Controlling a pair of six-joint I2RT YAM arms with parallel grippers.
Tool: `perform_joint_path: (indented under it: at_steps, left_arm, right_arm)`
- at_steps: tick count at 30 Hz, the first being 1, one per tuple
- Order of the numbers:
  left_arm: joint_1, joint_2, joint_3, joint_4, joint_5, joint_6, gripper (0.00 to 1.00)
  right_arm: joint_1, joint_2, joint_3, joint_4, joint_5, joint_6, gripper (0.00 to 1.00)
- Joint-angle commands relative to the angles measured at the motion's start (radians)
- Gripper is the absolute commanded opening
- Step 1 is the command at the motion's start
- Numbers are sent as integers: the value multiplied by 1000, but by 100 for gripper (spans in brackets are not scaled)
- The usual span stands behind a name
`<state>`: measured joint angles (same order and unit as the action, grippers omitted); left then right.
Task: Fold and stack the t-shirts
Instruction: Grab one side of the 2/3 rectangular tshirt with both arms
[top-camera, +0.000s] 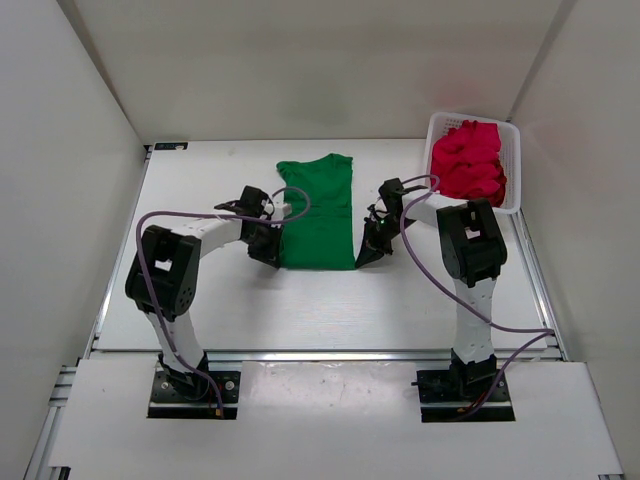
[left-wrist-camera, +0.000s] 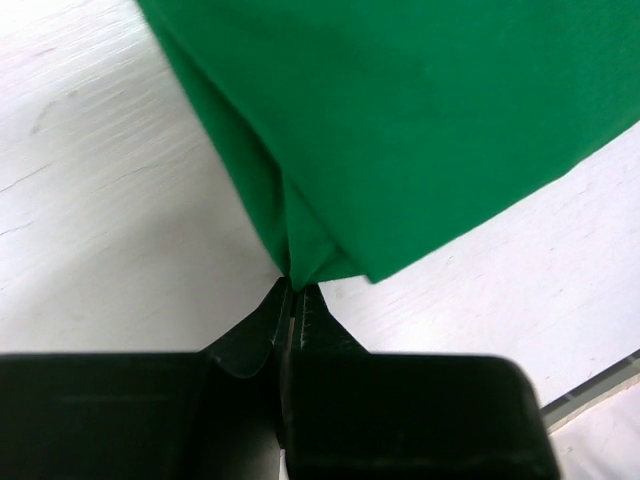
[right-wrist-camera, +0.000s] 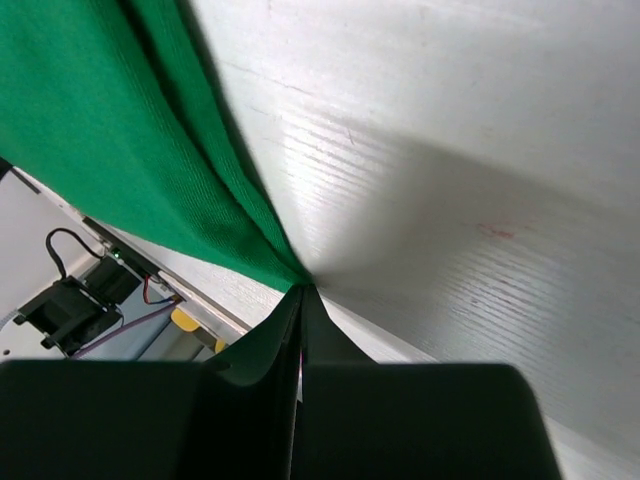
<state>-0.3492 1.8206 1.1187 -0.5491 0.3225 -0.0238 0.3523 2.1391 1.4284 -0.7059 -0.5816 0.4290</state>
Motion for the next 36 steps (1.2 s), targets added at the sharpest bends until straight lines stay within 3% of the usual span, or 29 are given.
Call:
perform_joint_path:
  at_steps: [1, 20, 25, 32, 36]
  left_arm:
    - [29, -69, -11, -51, -16, 56, 0]
    - [82, -145, -123, -78, -50, 110, 0]
    - [75, -165, -91, -118, -2, 124, 18]
    - [79, -228, -10, -117, -86, 127, 16]
    - [70, -218, 1, -81, -123, 133, 18]
  right_arm:
    - [1, -39, 1, -4, 2, -15, 0]
    - [7, -53, -22, -6, 0, -36, 1]
    - [17, -38, -8, -13, -37, -59, 0]
    - [13, -56, 33, -15, -44, -73, 32]
    - [45, -7, 128, -46, -40, -76, 34]
